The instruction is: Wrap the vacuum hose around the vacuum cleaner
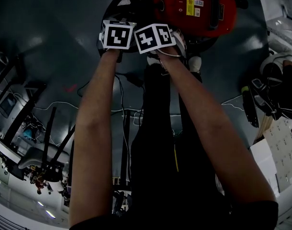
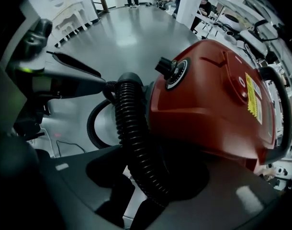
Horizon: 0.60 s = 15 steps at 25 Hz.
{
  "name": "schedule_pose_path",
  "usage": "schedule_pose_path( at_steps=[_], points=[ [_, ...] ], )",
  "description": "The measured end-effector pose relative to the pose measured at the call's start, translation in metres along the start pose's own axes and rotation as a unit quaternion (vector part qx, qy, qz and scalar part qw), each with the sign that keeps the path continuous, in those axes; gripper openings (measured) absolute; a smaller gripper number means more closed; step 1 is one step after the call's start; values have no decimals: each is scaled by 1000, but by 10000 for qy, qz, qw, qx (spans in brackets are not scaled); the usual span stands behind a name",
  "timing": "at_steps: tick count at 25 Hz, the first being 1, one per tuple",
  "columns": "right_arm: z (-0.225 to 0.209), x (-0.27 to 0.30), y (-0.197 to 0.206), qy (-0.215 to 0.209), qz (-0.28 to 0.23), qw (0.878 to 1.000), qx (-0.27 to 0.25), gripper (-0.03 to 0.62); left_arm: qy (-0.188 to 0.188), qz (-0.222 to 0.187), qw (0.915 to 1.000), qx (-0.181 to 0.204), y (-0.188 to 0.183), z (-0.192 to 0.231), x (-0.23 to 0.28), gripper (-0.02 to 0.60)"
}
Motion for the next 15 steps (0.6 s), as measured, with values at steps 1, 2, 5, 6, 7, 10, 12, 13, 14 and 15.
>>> schedule_pose_path(
  at_steps=[1,2,5,6,7,10,12,13,14,15],
  points=[
    [0,0,1,-25,-26,10000,-24,253,-22,19,9999,139,2,0,-1,96],
    [1,-1,3,-56,-38,10000,-28,257,12,11,9997,246,3,-2,-2,93],
    [1,-3,5,-140,-93,9998,76,275,139,-69,9990,425,0,-8,-4,99],
    [1,-3,5,-160,-119,9997,117,276,174,-94,9989,432,-3,-10,-4,103],
    [1,-4,6,-177,-147,9996,149,279,203,-120,9989,415,-5,-12,-3,112],
    [0,-6,5,-217,-233,9993,205,281,251,-215,9989,347,-11,-17,-3,122],
    [-1,-7,6,-237,-275,9990,242,285,277,-244,9988,329,-13,-20,-2,135],
    [-1,-8,6,-244,-300,9989,270,287,287,-247,9988,310,-13,-21,-2,133],
    [-1,-10,6,-251,-335,9986,309,287,295,-256,9989,277,-14,-22,-3,127],
    [-1,-13,7,-262,-381,9983,358,287,298,-274,9989,227,-14,-22,-4,113]
  ],
)
Point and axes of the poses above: the fingertips, and each gripper's own axes: x forward along the fingers, z to its left, y out of its underside, the point moved 4 cm from there along -x, backward along the fingers, and after that the axes turned 12 degrees about -z, right-handed, at the moved point
